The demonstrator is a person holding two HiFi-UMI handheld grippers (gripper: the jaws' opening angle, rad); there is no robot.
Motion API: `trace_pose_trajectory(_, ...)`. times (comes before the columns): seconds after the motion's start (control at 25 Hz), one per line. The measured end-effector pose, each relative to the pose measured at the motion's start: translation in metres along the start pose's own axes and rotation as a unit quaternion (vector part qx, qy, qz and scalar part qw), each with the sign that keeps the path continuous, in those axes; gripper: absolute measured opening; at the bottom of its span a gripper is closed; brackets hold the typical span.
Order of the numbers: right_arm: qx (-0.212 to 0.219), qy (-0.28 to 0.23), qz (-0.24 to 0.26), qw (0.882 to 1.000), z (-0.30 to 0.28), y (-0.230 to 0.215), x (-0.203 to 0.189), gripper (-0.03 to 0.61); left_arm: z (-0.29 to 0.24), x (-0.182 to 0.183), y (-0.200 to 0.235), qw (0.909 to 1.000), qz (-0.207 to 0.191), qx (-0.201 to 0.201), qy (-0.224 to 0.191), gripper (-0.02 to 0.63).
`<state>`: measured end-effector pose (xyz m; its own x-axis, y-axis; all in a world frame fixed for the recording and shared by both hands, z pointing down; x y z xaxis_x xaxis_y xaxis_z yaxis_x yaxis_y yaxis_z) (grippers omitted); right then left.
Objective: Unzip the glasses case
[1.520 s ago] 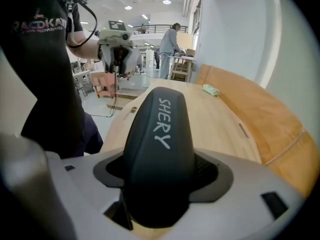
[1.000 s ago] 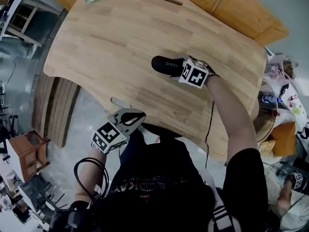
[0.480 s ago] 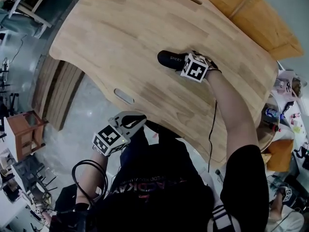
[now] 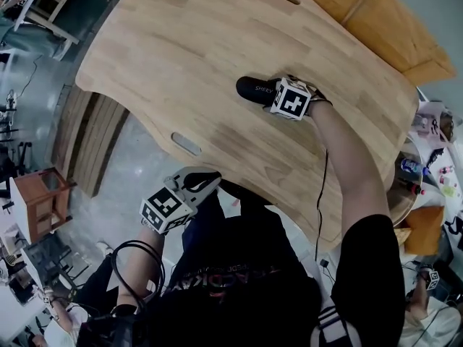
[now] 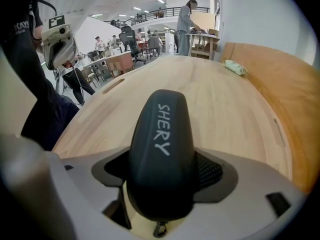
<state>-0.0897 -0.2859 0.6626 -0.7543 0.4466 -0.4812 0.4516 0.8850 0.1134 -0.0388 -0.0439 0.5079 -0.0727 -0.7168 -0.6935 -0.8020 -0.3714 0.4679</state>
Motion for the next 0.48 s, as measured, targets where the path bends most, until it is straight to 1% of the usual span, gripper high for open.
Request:
trace_pose_trajectory(0.2,-0.004,-0.001,-0.004,1.0,0.013,0.001,-0.001,0.382,0.002,0.001,-0.003,1.0,-0.009,-0.003,0.0,0.02)
trace_pose_trajectory(0.4,-0.028,-0.027,-0.016,0.999,0.05,0.001,-0.007,0.382,0.002,0.002,-0.007,0.9998,-0.019,-0.002,-0.008,0.02)
trace_pose_trajectory(0.48,-0.045,-0.04,-0.026,0.998,0.068,0.001,-0.011,0.382,0.003,0.001,-0.009,0.9996,-0.024,-0.002,-0.011,0.02)
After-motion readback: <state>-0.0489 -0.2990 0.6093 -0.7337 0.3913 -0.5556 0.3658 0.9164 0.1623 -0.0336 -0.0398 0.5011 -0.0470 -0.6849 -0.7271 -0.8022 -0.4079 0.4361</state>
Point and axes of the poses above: the fingertips, and each gripper's own axes: z backward along the fingers, y to its left, x out of its top, the point moved 2 cm from there along z, backward along the fingers, and after that the axes turned 10 degrees about -x, right-handed, at the moved point
